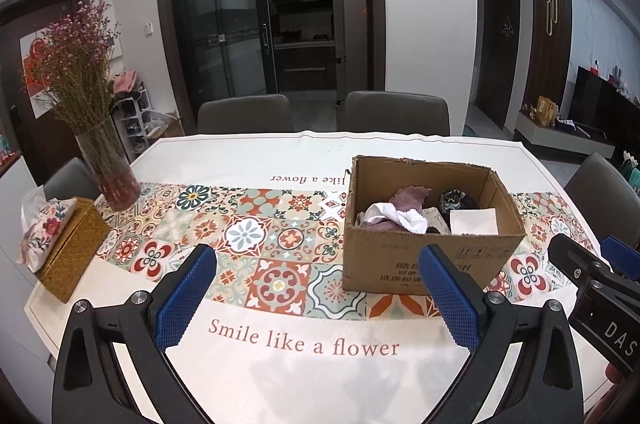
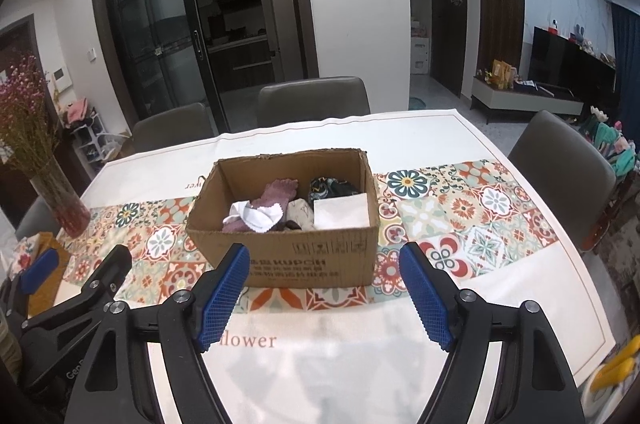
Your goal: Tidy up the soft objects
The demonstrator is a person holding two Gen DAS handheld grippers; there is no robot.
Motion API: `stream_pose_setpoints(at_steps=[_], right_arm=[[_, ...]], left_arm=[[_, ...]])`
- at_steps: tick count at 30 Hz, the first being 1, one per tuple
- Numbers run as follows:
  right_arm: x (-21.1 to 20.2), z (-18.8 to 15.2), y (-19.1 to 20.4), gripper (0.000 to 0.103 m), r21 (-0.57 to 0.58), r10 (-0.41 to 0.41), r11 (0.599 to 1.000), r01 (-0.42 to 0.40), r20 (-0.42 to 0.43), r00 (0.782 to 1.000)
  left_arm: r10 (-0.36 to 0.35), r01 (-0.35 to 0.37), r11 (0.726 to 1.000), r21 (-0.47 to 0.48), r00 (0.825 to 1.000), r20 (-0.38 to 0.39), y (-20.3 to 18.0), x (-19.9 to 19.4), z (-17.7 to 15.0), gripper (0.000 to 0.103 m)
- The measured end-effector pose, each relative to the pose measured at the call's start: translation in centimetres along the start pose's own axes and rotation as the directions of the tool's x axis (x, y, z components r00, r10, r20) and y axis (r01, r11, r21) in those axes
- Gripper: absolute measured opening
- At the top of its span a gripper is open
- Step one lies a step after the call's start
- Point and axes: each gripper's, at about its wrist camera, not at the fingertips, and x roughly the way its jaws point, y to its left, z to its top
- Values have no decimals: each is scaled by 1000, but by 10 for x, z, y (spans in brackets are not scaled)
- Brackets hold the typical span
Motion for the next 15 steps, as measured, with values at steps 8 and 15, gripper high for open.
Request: stream_pose_setpoints(at_steps=[8,15], right_arm=[[-19,-22,-10,78,11,-1,1000,0,6,1000],[-33,-34,-14,78,7,9,1000,-9,17,1000]], left_arm=[[0,0,1000,11,1000,10,-3,-21,-22,103],[0,0,1000,4,1000,27,-1,-41,-32,103]])
